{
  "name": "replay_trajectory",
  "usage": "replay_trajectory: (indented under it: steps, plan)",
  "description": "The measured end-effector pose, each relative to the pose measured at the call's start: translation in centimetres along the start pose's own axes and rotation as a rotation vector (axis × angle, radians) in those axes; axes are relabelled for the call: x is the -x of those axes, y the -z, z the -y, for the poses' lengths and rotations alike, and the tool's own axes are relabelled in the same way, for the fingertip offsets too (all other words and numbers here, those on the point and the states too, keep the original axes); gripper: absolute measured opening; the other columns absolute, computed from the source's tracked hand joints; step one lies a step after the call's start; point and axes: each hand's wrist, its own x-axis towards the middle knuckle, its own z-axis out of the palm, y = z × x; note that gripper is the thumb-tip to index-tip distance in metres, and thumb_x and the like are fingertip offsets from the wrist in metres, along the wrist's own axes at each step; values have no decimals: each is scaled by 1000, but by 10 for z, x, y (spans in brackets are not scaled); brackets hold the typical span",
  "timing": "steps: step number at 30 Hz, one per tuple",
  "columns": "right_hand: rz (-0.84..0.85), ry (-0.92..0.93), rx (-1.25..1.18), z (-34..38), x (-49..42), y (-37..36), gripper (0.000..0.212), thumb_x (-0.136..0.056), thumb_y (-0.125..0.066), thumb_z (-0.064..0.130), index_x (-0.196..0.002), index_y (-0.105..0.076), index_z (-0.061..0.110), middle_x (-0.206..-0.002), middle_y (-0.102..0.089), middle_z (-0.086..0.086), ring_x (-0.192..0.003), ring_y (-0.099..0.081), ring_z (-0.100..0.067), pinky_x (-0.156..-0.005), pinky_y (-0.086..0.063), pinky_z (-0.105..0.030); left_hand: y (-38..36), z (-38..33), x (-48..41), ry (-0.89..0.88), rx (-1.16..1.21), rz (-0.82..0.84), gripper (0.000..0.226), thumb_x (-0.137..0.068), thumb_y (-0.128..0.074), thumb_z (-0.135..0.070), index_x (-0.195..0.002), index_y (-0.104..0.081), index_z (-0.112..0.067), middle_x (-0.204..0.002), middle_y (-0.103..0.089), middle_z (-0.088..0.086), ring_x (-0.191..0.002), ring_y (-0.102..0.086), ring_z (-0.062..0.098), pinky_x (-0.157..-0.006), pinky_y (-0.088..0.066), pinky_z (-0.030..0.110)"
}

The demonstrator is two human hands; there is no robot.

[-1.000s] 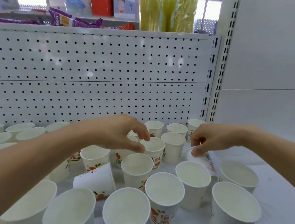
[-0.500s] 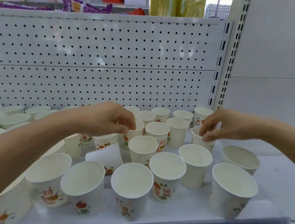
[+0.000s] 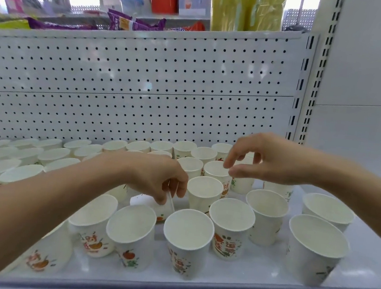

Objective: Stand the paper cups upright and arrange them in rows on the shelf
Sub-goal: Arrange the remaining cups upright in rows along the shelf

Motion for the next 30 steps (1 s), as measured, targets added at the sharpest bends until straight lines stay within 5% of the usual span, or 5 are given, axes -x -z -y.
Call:
replay_trajectory:
  steps: [3,9,15,21,30]
  plan:
    - [-24,-4,-46,3,6,4,12,-84,-67,40,-95,-70,38,-99,-65,21,-96,-57,4,-76,-45,-16,3,-2,6,4,17,-79,28,-83,-69,-11,-98,-65,-33,-89,-64,-14,-79,-56,0,-76,-50,24]
    - [-88,-6,-112,6,34,14,25,-77,-64,52,-99,-70,40,-103,-65,24,-101,-59,5,-84,-53,-30,-3,-7,35,33,136,-412,18,-77,-78,-18,-85,-73,-33,-76,-66,-18,-77,-57,-6,-66,-43,8]
    - [-119,-28,-141,5,64,29,34,-71,-61,58,-99,-70,41,-109,-66,22,-104,-59,3,-89,-54,-36,-18,-10,51,89,169,-361,16,-74,-81,-31,-89,-75,-33,-79,-70,-18,-77,-63,-8,-69,-50,11]
    - [-222,-99,-224,-4,90,53,38,-66,-66,51,-98,-73,32,-99,-72,19,-93,-65,3,-90,-52,-34,-12,-38,63,41,289,-593,28,-75,-62,-56,-93,-72,-37,-85,-67,-29,-85,-58,-12,-66,-40,6]
    - [-126,-142,-233,-34,104,52,30,-71,-65,47,-98,-73,35,-97,-71,20,-88,-66,3,-79,-49,-22,-11,-71,46,-51,279,-512,41,-73,-56,-66,-105,-67,-42,-101,-62,-33,-100,-53,-12,-79,-47,18]
